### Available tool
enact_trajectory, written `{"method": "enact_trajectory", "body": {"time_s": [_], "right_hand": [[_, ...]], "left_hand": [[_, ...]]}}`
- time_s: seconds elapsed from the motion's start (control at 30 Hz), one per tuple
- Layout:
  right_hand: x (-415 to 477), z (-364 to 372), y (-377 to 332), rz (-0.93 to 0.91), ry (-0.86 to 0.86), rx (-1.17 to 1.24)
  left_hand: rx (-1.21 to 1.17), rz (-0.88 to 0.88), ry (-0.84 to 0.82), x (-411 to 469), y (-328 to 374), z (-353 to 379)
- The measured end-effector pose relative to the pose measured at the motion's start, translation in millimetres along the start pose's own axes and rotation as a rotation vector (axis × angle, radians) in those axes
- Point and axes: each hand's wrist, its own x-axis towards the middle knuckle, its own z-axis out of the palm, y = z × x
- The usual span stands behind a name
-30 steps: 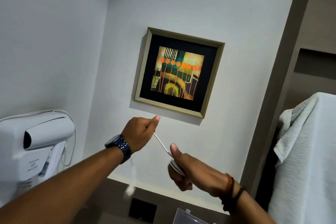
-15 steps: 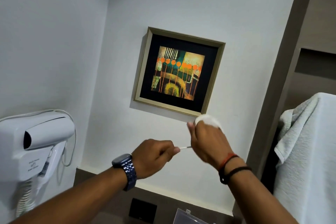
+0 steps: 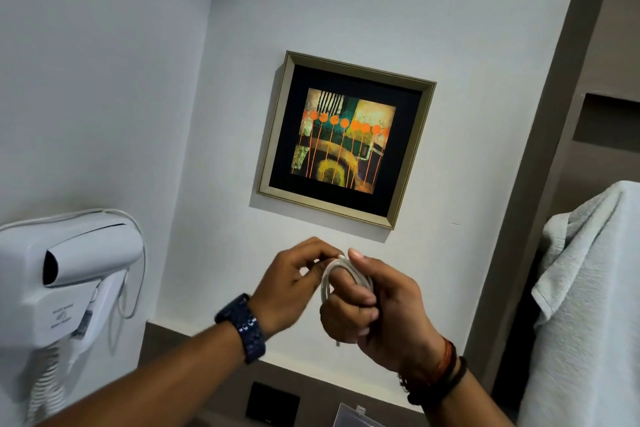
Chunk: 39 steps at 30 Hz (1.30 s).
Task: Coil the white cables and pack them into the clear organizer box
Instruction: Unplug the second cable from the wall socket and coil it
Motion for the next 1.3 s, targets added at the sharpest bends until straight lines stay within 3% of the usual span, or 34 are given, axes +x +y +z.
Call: {"method": "enact_trajectory", "body": {"time_s": [0.2, 0.4, 0.63, 0.8, 1.03, 1.17, 1.3], "right_hand": [[-5, -11, -1, -0.115, 0.070, 0.158], [-12, -24, 4, -0.167, 0.159, 0.204], [-15, -35, 13, -0.191, 0.211, 0.208], [-19, -44, 22, -0.165, 0.356, 0.082], [-31, -46, 34, -0.101, 0.599, -0.287], [-41, -55, 40, -0.112, 0.809, -0.359], [-49, -61, 47, -0.096, 0.883, -0.521]], "left_hand": [[-0.256, -0.253, 0.027, -6, 4, 18], [-0.508, -0.351, -0.047, -12, 0, 19], [-0.517, -0.403, -0.082, -8, -7, 21], [-0.451, -0.451, -0.074, -7, -17, 29], [-0.446, -0.526, -0.021, -13, -31, 40], [-0.507, -0.587, 0.067, -17, -36, 46], [-0.644, -0.672, 0.088, -24, -42, 51]]}}
